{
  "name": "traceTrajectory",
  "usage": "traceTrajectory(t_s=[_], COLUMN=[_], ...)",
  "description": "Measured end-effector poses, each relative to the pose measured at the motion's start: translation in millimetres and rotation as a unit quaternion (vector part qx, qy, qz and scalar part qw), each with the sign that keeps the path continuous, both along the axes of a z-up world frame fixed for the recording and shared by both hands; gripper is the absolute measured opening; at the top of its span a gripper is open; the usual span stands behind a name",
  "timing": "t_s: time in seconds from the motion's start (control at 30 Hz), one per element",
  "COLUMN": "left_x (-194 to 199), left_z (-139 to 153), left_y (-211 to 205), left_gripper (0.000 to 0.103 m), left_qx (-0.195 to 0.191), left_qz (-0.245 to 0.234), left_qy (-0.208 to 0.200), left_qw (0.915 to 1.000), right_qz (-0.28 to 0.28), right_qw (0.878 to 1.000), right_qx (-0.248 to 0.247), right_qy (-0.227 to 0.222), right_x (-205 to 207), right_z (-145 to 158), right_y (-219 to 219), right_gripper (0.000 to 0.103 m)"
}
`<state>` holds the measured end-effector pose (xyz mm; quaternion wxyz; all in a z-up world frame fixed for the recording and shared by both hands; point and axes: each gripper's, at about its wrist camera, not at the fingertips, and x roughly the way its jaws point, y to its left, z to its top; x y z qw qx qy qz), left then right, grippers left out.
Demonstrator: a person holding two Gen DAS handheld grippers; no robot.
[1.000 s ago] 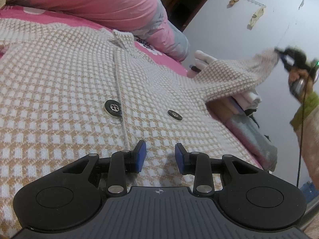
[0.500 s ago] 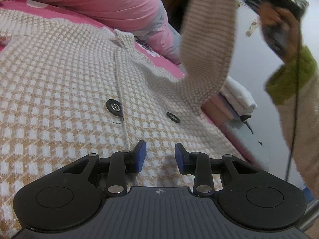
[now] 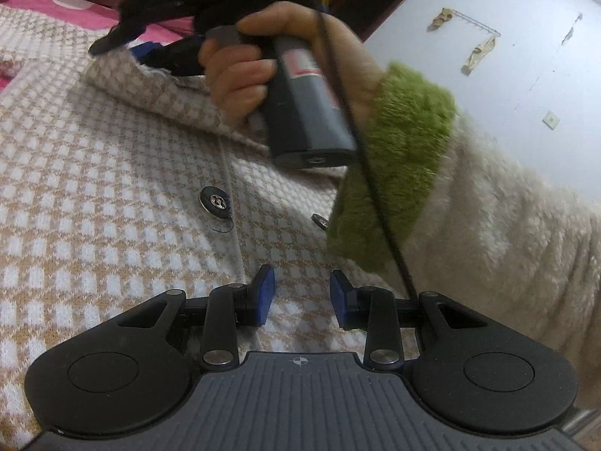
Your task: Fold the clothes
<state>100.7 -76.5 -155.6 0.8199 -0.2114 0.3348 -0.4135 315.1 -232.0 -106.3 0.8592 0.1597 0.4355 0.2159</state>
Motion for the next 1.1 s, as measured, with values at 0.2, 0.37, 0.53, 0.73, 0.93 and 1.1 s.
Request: traceTrajectory(t_s=[0.2, 0.37, 0.53, 0.73, 0.93, 1.1], left_x=[-0.1, -1.0, 2.5, 11.3, 19.6, 30.7], left_z=[-0.6, -0.5, -0.4, -2.5, 23.4, 49.1], left_y=[5.3, 7.5, 2.5, 7.9, 25.2, 41.5], left_gripper=[0.033, 0.033, 0.034, 0.041, 0.054, 0.065], left_qx=[-0.006, -0.007, -0.007, -0.046, -0.039, -0.028], left_qz=[0.0, 0.001, 0.001, -0.006, 0.066, 0.139], left_qy=[0.004, 0.004, 0.008, 0.052, 0.063, 0.063], left_qw=[1.0, 1.0, 0.9999, 0.9975, 0.995, 0.9878], right_qz=[-0.067, -0.137, -0.255, -0.34, -0.355, -0.35], right_qw=[0.993, 0.981, 0.956, 0.93, 0.93, 0.93], right_qx=[0.072, 0.098, 0.118, 0.133, 0.049, -0.023], right_qy=[-0.061, -0.099, -0.081, -0.053, -0.079, -0.11], right_x=[-71.7, -156.3, -243.5, -293.0, -287.5, -273.0], right_z=[50.7, 79.5, 59.5, 14.5, 21.6, 13.6], right_y=[-74.6, -137.3, -198.4, -231.4, -233.3, -229.1], right_gripper=[0.043, 0.043, 0.045, 0.045, 0.045, 0.045])
